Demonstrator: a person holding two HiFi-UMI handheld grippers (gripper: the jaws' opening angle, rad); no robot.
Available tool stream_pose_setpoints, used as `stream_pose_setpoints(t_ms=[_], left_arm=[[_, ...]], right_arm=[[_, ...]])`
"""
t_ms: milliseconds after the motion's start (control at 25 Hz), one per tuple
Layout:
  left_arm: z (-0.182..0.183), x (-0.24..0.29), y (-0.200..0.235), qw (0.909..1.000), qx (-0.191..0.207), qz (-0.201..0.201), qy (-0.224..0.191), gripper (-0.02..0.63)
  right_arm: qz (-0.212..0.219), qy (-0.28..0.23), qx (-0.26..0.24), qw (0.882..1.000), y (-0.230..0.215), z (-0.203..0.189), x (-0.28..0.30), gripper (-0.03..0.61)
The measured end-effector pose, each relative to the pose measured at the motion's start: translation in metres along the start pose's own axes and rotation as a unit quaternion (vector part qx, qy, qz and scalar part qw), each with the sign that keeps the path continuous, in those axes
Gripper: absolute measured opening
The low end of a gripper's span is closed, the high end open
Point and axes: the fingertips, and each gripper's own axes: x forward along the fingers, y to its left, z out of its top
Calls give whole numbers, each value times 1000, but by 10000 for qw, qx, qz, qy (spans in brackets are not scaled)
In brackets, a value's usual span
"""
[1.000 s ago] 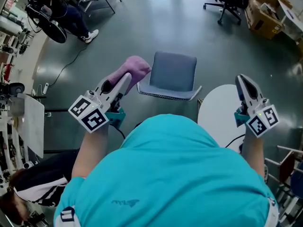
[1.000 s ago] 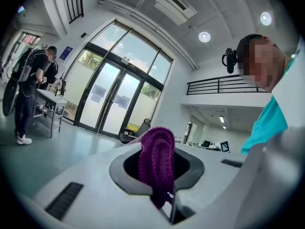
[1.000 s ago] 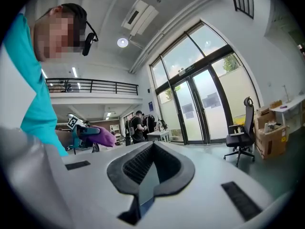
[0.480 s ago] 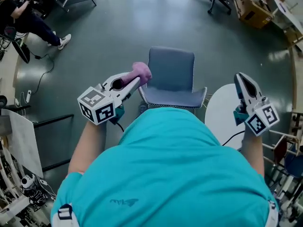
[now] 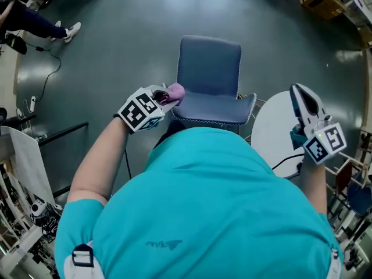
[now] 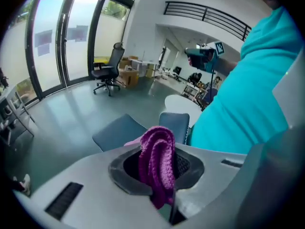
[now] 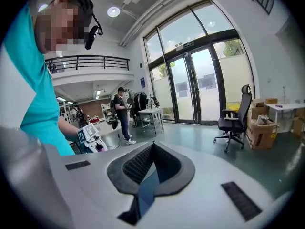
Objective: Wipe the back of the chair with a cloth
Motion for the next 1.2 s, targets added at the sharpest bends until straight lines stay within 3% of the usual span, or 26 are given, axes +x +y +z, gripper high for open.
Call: stream_pose_setpoints(t_ms=[120, 240, 400, 520, 800, 1040, 1200], left_arm=[[-23, 24, -7, 9969, 298, 1, 730, 58], [-43, 41, -6, 9879, 772, -35, 1344, 60], [-67, 60, -14, 9624, 1357, -414, 2318, 58], [-79, 70, -24, 9453, 1529, -823, 2763, 58], [-72, 73, -26, 9371, 1337, -1215, 2986, 60], [-73, 84, -25, 9385, 356, -1712, 2976, 58], [-69, 87, -24, 9373, 168, -1814, 2972, 60]], right_arm=[[155, 152, -2, 9998, -15, -20, -3, -9], [183, 193, 16, 9996, -26, -36, -4, -9], [112, 163, 228, 9995, -37, -52, -7, -9], [48, 157, 357, 9992, -40, -62, -12, -9], [81, 207, 478, 9986, -40, -71, -7, -9], [129, 218, 492, 9985, -41, -75, -1, -9], [150, 247, 513, 9983, -42, -76, 1, -9]])
